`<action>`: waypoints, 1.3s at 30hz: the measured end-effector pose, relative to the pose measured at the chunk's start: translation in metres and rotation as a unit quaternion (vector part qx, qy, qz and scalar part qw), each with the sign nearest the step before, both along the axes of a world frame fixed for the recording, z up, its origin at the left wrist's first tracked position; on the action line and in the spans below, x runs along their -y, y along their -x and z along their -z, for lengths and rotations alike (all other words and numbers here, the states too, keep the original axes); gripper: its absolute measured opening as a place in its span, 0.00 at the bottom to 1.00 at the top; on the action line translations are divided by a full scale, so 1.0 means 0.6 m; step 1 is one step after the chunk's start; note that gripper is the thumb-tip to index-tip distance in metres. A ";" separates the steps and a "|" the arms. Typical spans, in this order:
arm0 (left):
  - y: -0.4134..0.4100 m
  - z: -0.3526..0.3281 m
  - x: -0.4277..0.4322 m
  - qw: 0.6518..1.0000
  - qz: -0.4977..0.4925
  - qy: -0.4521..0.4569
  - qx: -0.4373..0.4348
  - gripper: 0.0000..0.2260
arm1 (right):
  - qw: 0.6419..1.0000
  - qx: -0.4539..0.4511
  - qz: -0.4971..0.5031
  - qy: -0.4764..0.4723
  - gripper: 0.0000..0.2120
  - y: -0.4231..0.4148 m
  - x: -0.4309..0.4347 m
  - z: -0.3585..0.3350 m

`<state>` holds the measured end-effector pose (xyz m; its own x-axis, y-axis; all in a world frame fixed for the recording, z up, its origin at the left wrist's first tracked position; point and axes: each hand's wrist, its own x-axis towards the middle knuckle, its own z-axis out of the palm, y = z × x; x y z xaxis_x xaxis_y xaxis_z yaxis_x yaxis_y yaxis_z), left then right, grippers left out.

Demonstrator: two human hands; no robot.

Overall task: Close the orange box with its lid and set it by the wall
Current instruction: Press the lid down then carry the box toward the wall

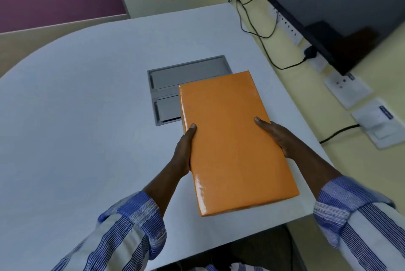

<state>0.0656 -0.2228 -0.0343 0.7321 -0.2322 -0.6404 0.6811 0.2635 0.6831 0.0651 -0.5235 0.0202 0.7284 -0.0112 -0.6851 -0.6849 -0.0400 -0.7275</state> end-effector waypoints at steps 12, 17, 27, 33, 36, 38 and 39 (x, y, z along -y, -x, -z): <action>0.009 0.002 0.118 1.000 0.010 -0.009 0.019 0.26 | 0.958 0.045 -0.041 0.280 0.47 -0.008 0.079 0.003; 0.010 -0.005 0.138 0.999 -0.007 0.013 0.032 0.30 | 0.790 0.301 -0.173 0.505 0.41 0.008 -0.027 -0.001; 0.004 -0.017 0.193 0.999 0.013 -0.014 0.027 0.38 | 0.702 0.296 -0.328 0.559 0.40 0.036 -0.050 0.052; -0.002 -0.020 0.251 0.999 0.027 -0.036 -0.023 0.48 | 0.703 0.284 -0.331 0.562 0.39 0.031 0.016 0.042; -0.005 -0.023 0.280 0.998 0.031 -0.040 -0.030 0.50 | 0.702 0.286 -0.332 0.562 0.39 0.029 0.053 0.037; -0.008 -0.024 0.297 0.998 0.038 -0.038 -0.030 0.50 | 0.700 0.289 -0.332 0.563 0.39 0.027 0.076 0.033; -0.009 -0.025 0.304 0.998 0.042 -0.037 -0.029 0.50 | 0.698 0.291 -0.332 0.564 0.39 0.027 0.086 0.032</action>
<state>0.0710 -0.4054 -0.0192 0.6725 -0.2425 -0.6993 0.7383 0.1535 0.6568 0.0488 -0.5749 0.0010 0.9810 0.1675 -0.0983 0.1549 -0.9801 -0.1237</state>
